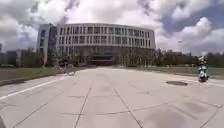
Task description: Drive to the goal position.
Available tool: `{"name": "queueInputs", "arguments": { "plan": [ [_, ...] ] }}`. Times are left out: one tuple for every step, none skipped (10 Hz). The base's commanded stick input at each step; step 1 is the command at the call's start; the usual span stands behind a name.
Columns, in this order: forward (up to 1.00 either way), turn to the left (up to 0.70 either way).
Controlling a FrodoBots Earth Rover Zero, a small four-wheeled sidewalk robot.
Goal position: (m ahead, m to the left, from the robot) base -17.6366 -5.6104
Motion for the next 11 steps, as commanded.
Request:
{"name": "queueInputs", "arguments": {
  "plan": [
    [1.00, 0.00],
    [1.00, 0.00],
    [1.00, 0.06],
    [1.00, 0.21],
    [1.00, 0.10],
    [1.00, 0.00],
    [1.00, 0.00],
    [1.00, 0.00],
    [1.00, 0.00],
    [1.00, 0.00],
    [1.00, 0.00]
  ]
}}
